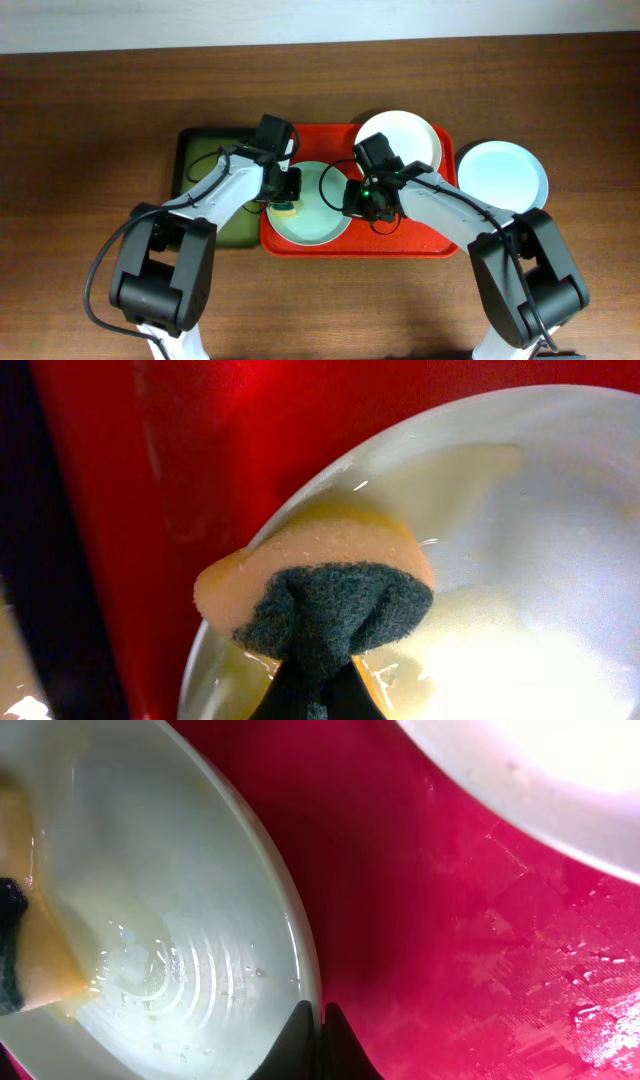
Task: Clean dirty plates on tray and stack at the side
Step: 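Scrub the pale green plate with the sponge while right holds it, then return the sponge with the left gripper to the water tray, then lift the pale green plate with the right gripper and carry it right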
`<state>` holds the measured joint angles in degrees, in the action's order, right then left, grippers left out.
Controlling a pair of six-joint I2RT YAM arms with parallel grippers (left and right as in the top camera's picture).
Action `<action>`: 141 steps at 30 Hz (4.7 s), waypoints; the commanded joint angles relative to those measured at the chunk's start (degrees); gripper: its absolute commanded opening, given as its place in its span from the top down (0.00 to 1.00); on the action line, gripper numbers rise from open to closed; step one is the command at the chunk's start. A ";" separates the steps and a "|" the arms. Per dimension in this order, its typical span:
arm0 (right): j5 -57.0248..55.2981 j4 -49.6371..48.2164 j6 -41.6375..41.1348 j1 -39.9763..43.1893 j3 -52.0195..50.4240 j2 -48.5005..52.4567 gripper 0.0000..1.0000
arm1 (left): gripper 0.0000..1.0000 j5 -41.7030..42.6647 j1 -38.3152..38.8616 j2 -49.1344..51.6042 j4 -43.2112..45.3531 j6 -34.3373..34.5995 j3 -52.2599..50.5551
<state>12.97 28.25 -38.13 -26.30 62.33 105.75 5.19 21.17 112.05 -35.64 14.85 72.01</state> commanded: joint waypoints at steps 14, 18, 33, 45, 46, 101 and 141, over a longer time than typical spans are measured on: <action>0.28 0.02 1.70 -0.70 -0.28 0.59 0.96 | 1.00 -3.98 1.22 4.24 -4.83 1.03 4.52; 0.28 0.00 1.73 -0.70 -0.28 0.59 0.96 | 1.00 10.62 2.08 6.12 -3.82 0.94 4.55; -0.11 0.66 2.97 -0.70 -0.31 0.59 0.96 | 0.99 -12.68 -2.45 -11.69 -18.45 -3.41 13.33; -1.46 1.33 3.41 -0.70 -0.31 0.59 0.96 | 0.95 -14.23 -12.50 -11.41 -3.96 -2.25 -9.75; -1.44 1.33 3.41 -0.70 -0.31 0.59 0.96 | 0.78 -13.99 -12.57 -11.47 -4.24 -2.27 -9.05; -73.66 -54.75 73.29 -29.20 37.38 13.55 0.96 | 0.01 -4.94 -32.96 -29.14 -11.58 2.93 8.09; 5.57 31.19 5.97 23.85 37.33 1.75 0.96 | 0.01 -4.94 -32.96 -29.14 -11.58 2.93 8.09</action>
<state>7.77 54.41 -31.46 -11.90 99.22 108.29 -0.19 -11.44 82.94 -47.24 17.21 79.83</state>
